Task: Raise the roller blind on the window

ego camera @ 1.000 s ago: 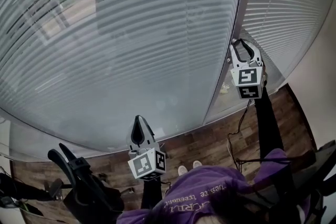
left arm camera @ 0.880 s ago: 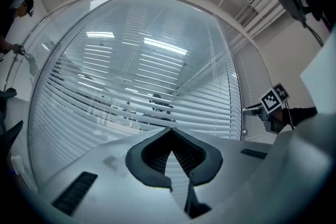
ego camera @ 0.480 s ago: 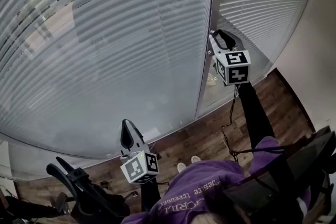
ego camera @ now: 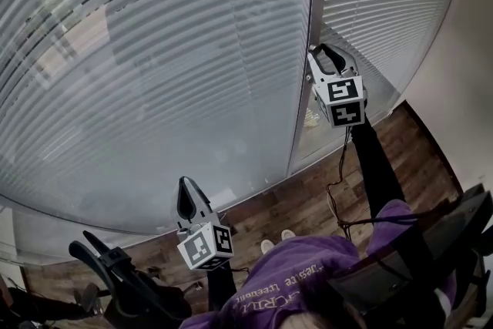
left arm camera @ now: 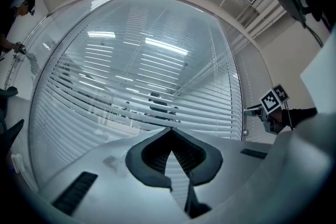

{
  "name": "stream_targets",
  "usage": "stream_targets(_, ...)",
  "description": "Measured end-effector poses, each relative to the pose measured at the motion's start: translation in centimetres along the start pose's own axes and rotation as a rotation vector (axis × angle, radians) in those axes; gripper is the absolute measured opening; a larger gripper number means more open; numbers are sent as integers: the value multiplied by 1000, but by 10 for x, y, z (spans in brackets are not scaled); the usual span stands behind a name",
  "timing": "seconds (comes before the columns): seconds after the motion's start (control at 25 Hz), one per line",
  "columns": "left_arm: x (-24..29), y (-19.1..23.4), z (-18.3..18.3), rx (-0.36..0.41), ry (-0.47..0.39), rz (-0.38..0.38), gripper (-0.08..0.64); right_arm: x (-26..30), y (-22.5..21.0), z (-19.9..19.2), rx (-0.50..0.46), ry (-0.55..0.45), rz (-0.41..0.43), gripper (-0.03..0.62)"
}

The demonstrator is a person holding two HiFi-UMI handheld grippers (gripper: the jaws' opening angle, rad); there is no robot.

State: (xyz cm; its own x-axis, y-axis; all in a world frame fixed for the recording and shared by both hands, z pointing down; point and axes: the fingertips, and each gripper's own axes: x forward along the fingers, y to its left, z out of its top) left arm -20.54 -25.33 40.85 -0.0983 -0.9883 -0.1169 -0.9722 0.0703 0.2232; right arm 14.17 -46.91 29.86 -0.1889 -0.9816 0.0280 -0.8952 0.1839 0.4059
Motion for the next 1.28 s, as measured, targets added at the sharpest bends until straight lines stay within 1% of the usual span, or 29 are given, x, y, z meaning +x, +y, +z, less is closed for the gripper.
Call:
stream_targets(0.24, 3, 0, 0, 0, 2, 2, 0, 1, 1, -1, -117, 0, -27, 123)
stream_targets(0.56, 2, -1, 0, 0, 2, -2, 0, 0, 1, -1, -155, -3, -36, 123)
stream_targets(0.88, 2, 0, 0, -1, 4, 3, 0, 2, 2, -1, -261, 2, -47, 123)
stream_targets(1.12, 2, -1, 0, 3, 5, 3, 0, 2, 3, -2, -296, -1, -50, 123)
stream_targets(1.28, 1, -1, 0, 6, 8, 3, 0, 3, 4, -3, -353, -1, -54, 123)
